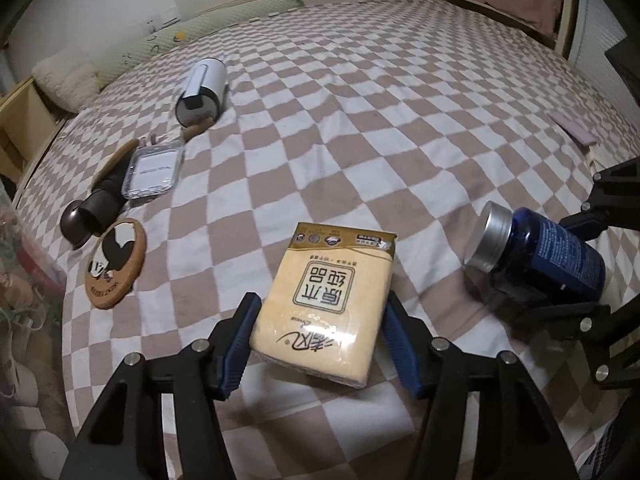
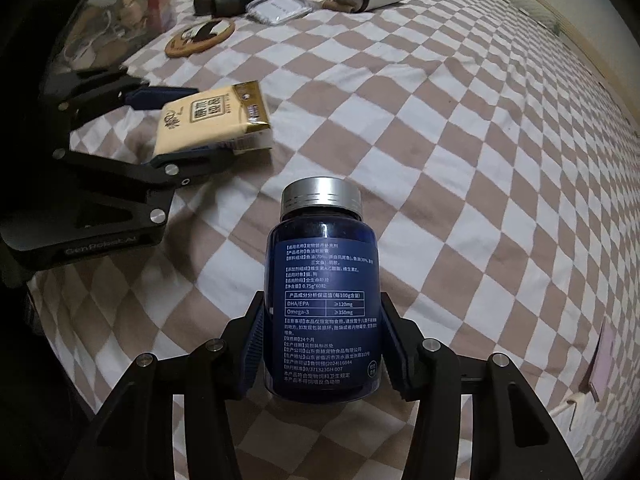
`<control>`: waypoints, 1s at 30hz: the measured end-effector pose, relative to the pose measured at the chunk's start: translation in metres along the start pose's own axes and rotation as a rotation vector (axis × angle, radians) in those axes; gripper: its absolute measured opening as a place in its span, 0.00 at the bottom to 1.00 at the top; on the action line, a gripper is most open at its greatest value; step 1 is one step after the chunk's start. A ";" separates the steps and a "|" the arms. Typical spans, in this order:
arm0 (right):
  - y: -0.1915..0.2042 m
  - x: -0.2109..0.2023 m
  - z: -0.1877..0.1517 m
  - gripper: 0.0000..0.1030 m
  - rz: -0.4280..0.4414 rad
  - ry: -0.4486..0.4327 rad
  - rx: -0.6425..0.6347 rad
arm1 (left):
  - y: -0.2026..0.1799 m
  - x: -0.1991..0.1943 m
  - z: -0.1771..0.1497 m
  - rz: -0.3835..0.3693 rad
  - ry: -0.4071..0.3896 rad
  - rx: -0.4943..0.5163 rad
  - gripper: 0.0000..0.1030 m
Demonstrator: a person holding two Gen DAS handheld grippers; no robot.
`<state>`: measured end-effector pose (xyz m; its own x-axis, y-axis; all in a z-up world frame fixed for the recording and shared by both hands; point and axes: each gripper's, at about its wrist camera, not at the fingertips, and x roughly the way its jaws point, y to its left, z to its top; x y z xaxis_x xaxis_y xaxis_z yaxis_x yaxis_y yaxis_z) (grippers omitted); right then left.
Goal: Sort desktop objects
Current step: 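Carry the tissue pack with the left tool toward the box while the right tool carries the bottle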
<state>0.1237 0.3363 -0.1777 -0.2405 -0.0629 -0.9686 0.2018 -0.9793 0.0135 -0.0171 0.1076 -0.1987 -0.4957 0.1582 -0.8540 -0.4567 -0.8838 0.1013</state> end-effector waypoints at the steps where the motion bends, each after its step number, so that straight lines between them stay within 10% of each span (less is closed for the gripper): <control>1: -0.001 -0.004 0.000 0.51 -0.004 -0.006 0.003 | 0.001 -0.003 0.000 0.002 -0.006 -0.003 0.58; 16: -0.004 -0.075 0.029 0.51 -0.032 -0.186 0.044 | 0.029 -0.071 0.008 0.066 -0.157 -0.046 0.57; 30: 0.067 -0.143 0.131 0.51 0.017 -0.388 0.009 | 0.125 -0.199 0.000 0.205 -0.346 -0.248 0.57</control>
<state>0.0473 0.2545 -0.0062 -0.5791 -0.1458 -0.8021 0.2013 -0.9790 0.0327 0.0245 -0.0343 -0.0159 -0.7932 0.0700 -0.6050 -0.1548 -0.9839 0.0891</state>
